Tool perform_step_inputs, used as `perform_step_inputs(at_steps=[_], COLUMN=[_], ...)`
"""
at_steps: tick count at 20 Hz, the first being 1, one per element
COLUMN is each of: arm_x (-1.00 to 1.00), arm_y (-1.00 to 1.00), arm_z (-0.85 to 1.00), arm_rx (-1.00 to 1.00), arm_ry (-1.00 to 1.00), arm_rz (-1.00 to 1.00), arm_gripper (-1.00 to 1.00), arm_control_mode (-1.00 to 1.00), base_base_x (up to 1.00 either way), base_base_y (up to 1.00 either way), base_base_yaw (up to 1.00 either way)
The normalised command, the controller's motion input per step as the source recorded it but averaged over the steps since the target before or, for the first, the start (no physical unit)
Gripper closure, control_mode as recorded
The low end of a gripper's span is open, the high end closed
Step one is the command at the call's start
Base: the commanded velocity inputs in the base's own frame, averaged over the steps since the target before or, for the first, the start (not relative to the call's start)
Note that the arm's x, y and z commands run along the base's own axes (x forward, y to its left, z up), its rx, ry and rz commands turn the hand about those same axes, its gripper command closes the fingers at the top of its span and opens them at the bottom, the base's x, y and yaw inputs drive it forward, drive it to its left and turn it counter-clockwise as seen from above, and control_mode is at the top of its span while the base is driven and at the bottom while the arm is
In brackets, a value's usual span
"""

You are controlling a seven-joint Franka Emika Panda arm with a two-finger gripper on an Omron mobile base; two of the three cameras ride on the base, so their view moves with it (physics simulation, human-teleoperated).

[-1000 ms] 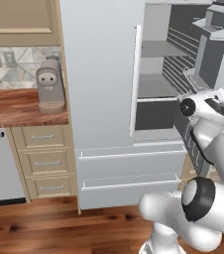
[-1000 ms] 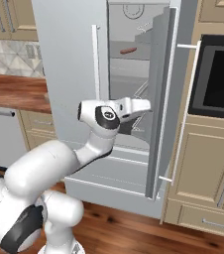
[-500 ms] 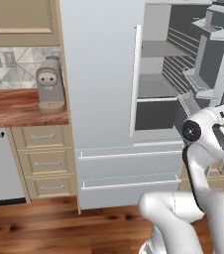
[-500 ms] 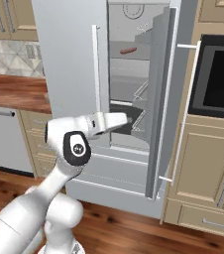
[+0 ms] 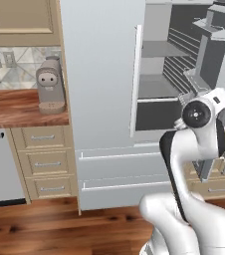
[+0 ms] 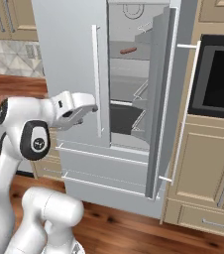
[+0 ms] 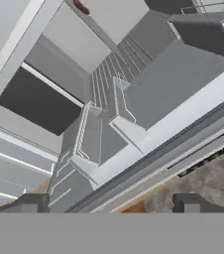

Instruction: Move the hot dog bun to the plate on the dining table and place the condiment next to that plate. Then navigate to the fridge and take the sausage and place it on the plate as well.

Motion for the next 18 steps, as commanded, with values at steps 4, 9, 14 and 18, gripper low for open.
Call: perform_step_inputs(at_steps=[4, 9, 14, 18], arm_x=[-0.03, 0.04, 0.25, 0.85], arm_y=[1.00, 0.86, 0.39, 0.09], arm_z=[0.37, -0.18, -0.54, -0.51], arm_rx=[0.27, 0.37, 0.34, 0.12], arm_ry=[0.17, -0.03, -0.26, -0.27], arm_rz=[0.16, 0.04, -0.02, -0.09], arm_gripper=[-1.00, -1.00, -1.00, -1.00], arm_control_mode=[-1.00, -1.00, -1.00, -1.00], base_base_x=[0.00, 0.00, 0.00, 0.00], base_base_y=[0.00, 0.00, 0.00, 0.00], base_base_yaw=[0.00, 0.00, 0.00, 0.00])
